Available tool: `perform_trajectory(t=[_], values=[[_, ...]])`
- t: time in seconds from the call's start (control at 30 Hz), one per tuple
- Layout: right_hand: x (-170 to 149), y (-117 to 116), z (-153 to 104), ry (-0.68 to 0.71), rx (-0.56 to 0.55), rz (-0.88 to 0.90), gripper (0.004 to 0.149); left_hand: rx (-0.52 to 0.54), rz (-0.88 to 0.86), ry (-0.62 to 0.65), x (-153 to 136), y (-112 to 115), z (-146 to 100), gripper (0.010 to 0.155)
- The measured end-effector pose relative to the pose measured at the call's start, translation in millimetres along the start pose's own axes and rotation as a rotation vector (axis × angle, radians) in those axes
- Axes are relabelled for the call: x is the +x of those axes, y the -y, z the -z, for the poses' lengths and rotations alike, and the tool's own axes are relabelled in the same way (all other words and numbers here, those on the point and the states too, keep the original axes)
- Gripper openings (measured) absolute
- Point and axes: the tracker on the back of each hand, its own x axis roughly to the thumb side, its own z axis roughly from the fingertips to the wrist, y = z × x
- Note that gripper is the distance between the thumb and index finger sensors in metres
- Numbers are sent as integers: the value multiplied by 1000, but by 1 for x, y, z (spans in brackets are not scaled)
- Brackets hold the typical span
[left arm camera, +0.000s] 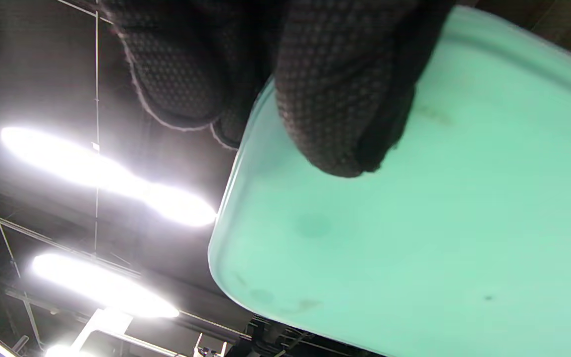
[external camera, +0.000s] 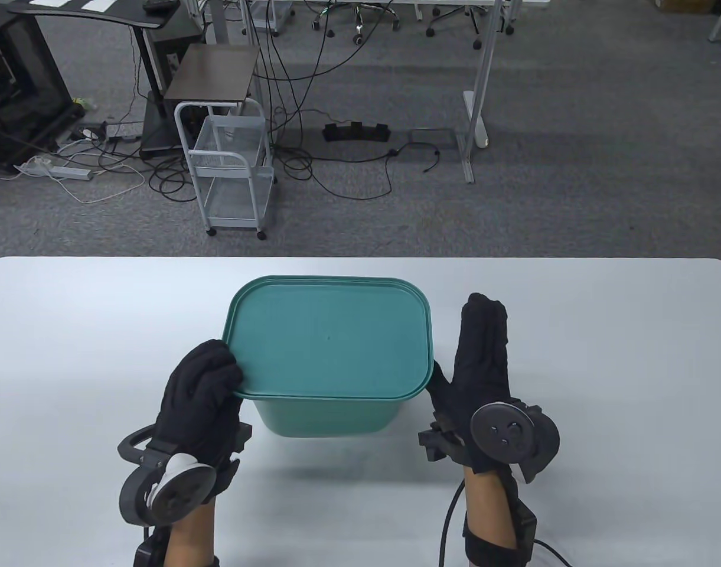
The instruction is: Cover the plastic storage box
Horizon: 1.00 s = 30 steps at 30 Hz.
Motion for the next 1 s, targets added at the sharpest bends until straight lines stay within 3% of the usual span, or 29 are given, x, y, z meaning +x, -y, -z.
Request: perform_trajectory(t=[0.1, 0.23, 0.3, 0.33, 0.4, 0.53, 0.83, 1.0], values=[[-2, -5, 2, 1, -10, 94, 82, -25, -17, 12, 0, 2, 0, 43], [3, -5, 2, 2, -35, 174, 51, -6, -64, 4, -1, 4, -3, 44], [6, -1, 2, 15, -37, 190, 46, 12, -85, -31, -4, 4, -5, 61], [7, 0, 3, 11, -23, 229, 47, -3, -107, -46, -5, 4, -5, 76], [12, 2, 3, 4, -30, 314, 45, -17, -138, -91, -9, 2, -6, 83], [18, 1, 4, -25, -23, 281, 50, -16, -145, -134, -18, 0, -6, 81], [-7, -45, 7, -430, 123, 660, 61, -11, -174, -187, -25, 0, -8, 77], [-23, -66, 8, -594, 190, 636, 61, -27, -174, -185, -25, 4, -9, 74]])
